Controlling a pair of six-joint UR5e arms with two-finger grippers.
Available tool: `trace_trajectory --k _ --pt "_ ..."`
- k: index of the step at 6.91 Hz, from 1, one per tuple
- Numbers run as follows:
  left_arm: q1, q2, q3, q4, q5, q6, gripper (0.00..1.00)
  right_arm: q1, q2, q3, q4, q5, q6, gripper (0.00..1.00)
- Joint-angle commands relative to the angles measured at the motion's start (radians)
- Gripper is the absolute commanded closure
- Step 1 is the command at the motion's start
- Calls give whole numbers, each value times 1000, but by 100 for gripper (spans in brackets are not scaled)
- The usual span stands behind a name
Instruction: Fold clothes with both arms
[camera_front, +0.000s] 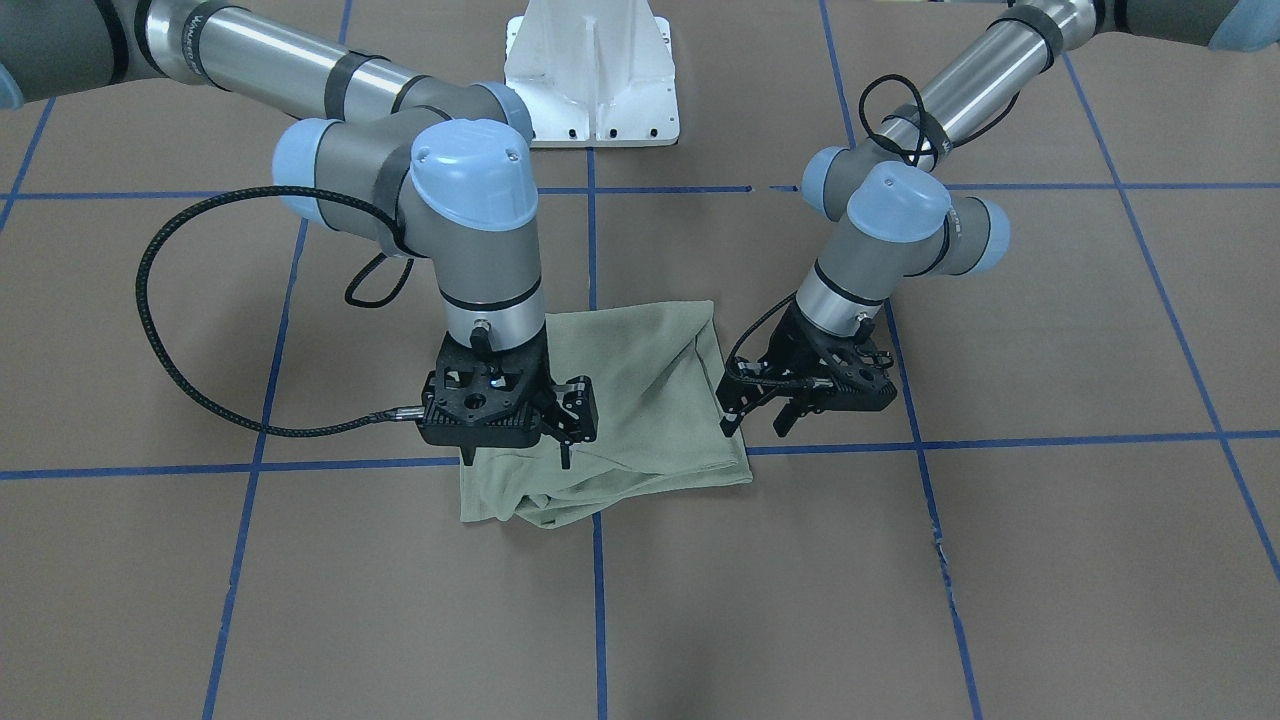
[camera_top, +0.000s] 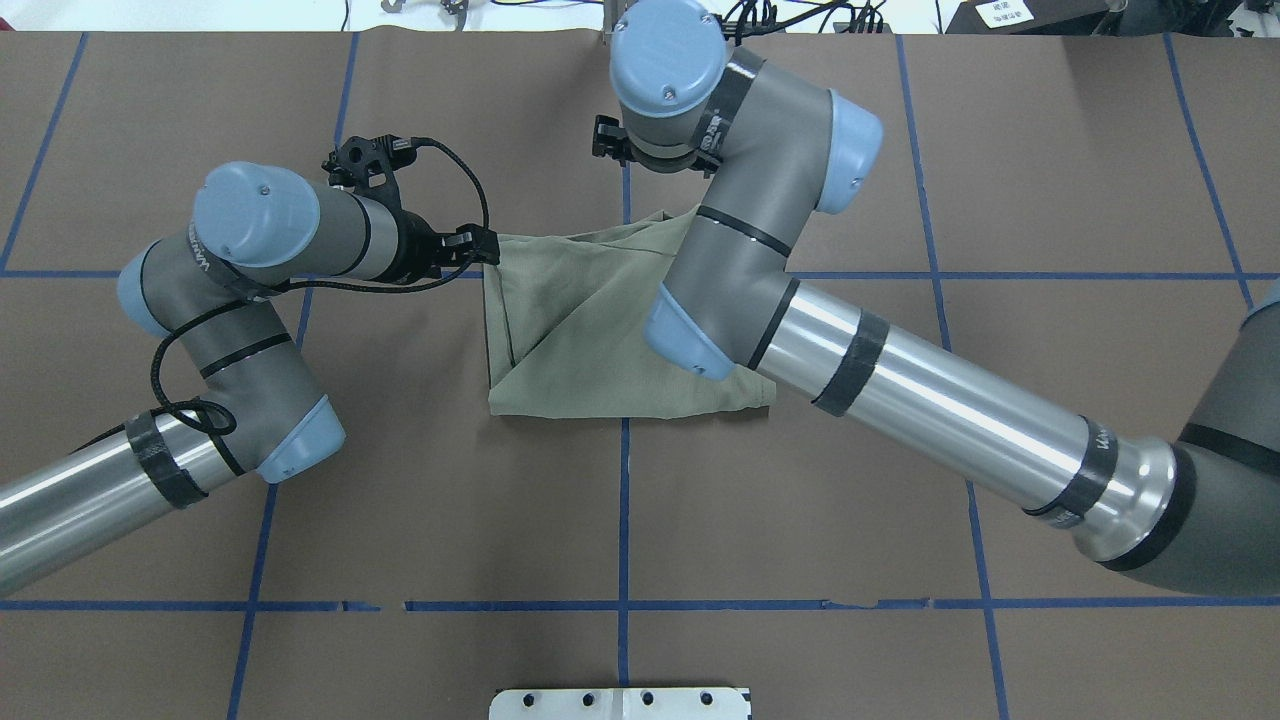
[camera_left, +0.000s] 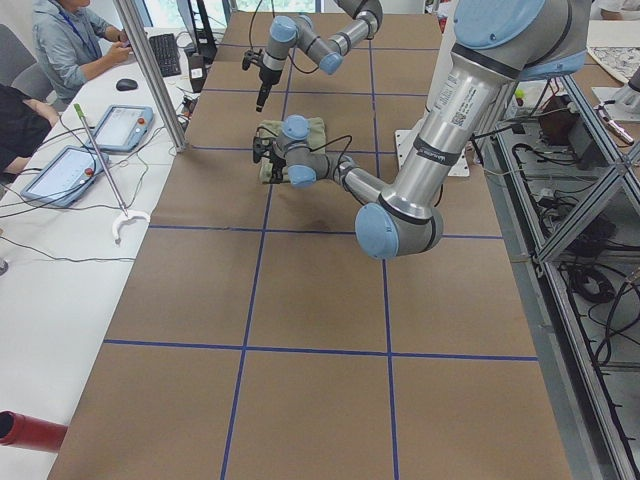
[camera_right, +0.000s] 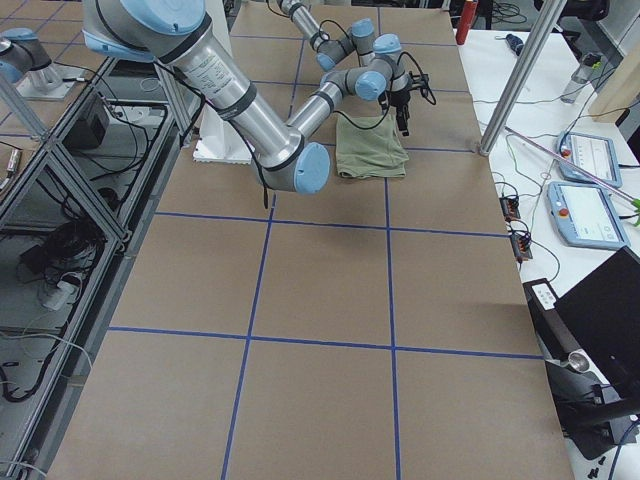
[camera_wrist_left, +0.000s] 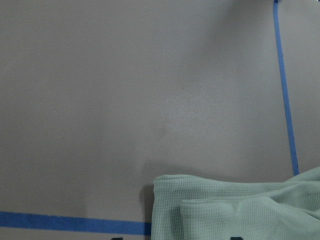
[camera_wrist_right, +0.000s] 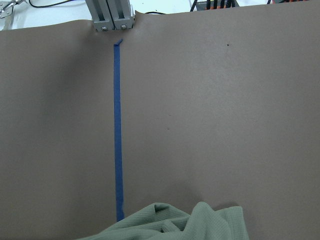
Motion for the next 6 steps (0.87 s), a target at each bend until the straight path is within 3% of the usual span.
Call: trace_trajectory --k 1,4,6 --pt "21 -31 34 -12 15 -8 28 2 -30 24 2 3 -12 0" --pt "36 -48 81 -66 17 -8 33 2 -44 25 6 1 -12 0" --pt "44 -48 80 -66 35 -3 82 2 -44 24 6 1 -12 0"
